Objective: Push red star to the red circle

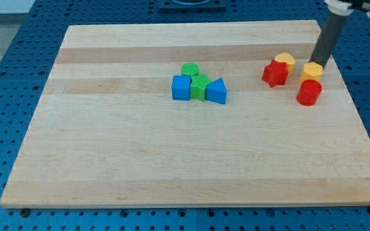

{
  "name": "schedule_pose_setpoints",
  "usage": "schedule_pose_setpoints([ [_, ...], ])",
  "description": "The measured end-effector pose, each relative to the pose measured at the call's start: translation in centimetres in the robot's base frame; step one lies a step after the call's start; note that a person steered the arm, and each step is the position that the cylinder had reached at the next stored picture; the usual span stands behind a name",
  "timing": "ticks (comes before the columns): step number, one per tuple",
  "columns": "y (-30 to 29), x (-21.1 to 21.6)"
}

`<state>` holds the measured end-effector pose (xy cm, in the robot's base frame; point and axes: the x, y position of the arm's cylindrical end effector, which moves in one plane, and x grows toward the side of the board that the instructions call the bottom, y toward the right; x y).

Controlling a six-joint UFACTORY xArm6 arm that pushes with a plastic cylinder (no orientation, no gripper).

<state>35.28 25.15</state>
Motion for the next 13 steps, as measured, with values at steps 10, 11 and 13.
schedule_pose_setpoints([
  [10,-6.6,-1.5],
  [11,-6.4,-1.2],
  [13,-8.6,-1.2],
])
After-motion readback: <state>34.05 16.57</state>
